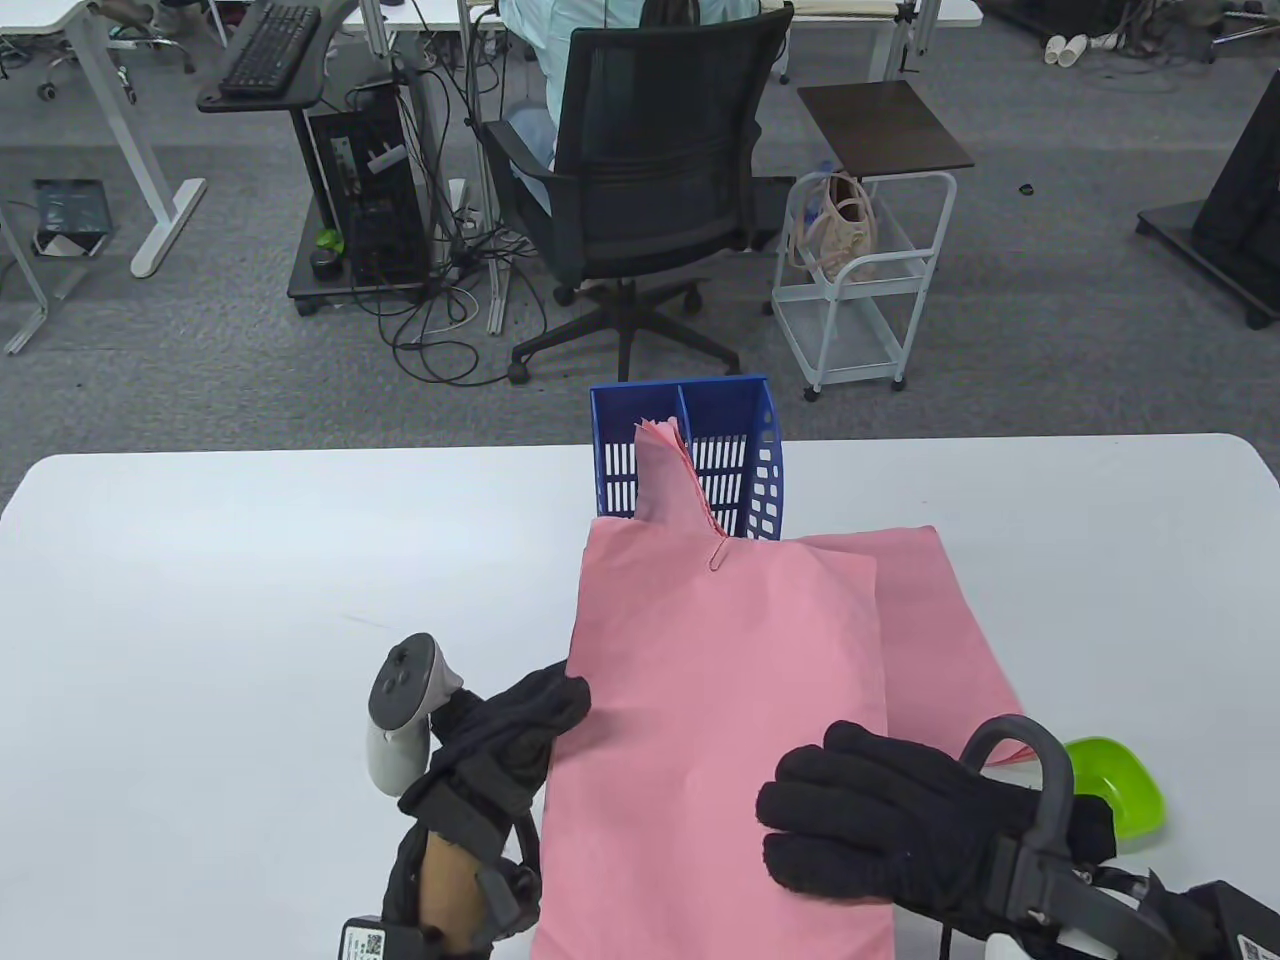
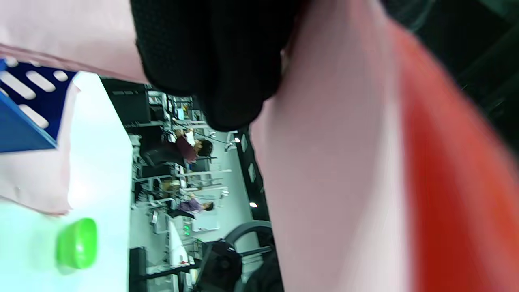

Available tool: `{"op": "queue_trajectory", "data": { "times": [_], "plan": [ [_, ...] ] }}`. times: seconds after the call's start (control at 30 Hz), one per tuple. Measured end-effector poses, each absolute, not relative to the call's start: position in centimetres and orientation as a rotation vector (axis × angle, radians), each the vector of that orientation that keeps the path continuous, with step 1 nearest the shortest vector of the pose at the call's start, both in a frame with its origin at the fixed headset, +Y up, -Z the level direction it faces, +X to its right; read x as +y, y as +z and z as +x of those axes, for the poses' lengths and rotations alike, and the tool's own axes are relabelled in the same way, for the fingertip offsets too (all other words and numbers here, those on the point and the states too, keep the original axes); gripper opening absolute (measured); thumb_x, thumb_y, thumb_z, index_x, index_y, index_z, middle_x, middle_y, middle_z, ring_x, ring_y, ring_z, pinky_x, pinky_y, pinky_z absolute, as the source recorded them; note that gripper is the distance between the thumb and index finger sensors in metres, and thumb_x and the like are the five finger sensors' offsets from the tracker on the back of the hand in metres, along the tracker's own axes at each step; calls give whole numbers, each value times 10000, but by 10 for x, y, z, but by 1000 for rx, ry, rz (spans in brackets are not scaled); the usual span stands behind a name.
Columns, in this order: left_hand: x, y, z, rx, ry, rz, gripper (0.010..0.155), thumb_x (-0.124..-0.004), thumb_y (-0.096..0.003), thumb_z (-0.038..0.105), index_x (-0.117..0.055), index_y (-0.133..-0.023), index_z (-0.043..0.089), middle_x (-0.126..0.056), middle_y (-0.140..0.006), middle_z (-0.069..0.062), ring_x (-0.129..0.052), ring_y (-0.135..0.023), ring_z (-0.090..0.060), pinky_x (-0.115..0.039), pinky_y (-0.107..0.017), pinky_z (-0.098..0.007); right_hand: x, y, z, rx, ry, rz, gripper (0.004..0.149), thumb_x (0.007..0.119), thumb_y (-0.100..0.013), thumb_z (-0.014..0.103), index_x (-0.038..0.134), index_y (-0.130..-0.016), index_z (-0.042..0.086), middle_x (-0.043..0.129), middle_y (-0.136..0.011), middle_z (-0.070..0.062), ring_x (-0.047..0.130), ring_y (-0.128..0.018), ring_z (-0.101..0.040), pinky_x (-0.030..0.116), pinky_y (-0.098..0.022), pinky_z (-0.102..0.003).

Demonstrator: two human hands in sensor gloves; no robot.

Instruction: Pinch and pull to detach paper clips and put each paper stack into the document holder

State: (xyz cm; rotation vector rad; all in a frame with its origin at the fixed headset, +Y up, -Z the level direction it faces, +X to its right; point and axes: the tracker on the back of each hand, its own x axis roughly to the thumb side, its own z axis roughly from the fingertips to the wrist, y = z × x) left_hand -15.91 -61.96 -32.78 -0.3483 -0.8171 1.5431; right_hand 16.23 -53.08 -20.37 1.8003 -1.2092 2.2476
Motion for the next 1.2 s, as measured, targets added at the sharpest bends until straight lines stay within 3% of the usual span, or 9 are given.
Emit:
{"op": "queue_trajectory", "data": {
  "times": [0.07,0.17,0.43,0.7,0.93,1.07,1.2],
  "plan": [
    [-618,-328,-160,-797,1532,-329,580,-675,-609,408,-667,-1053,35,-935,-856,-129,-1051,-623,-235,-864,-522,-412,-533,-206,165,-1195,2268,1782,402,669,-524,335,663,-920,397,770,-1030,3,876,-903,-227,731,-715,-405],
    [-615,-326,-164,-752,1503,-284,492,-687,-609,344,-718,-1016,67,-957,-821,-112,-1059,-589,-215,-872,-504,-398,-538,-210,170,-1191,2332,1735,425,688,-522,337,655,-943,382,759,-1042,-4,857,-923,-245,715,-723,-424],
    [-599,-314,-176,-661,1365,-89,448,-684,-607,324,-741,-997,112,-960,-815,-101,-1060,-585,-207,-873,-503,-395,-545,-226,180,-1106,2658,1472,498,713,-537,248,597,-1019,303,662,-1110,-70,766,-993,-309,650,-756,-477],
    [-585,-299,-178,-631,1231,79,435,-687,-602,333,-761,-991,154,-968,-819,-95,-1059,-590,-222,-868,-507,-406,-534,-244,187,-1102,2777,1158,485,692,-564,226,596,-1037,273,649,-1120,-105,756,-992,-344,639,-753,-495],
    [-573,-284,-154,-624,930,147,428,-694,-594,337,-777,-985,183,-969,-832,-92,-1055,-619,-244,-861,-525,-426,-520,-251,182,-1188,2602,1010,569,665,-576,397,556,-1095,192,588,-1150,-194,693,-1008,-429,603,-752,-539],
    [-570,-276,-137,-649,764,153,426,-697,-589,343,-782,-983,206,-969,-842,-80,-1052,-642,-244,-854,-544,-433,-517,-252,174,-1255,2562,953,640,665,-574,434,507,-1123,144,532,-1166,-233,644,-1023,-465,569,-763,-559],
    [-569,-270,-124,-670,626,162,423,-698,-584,352,-782,-982,235,-966,-855,-61,-1047,-664,-239,-849,-563,-432,-517,-253,169,-1226,2560,972,621,681,-558,450,562,-1090,152,603,-1136,-208,711,-989,-434,610,-748,-534]
  ]
}}
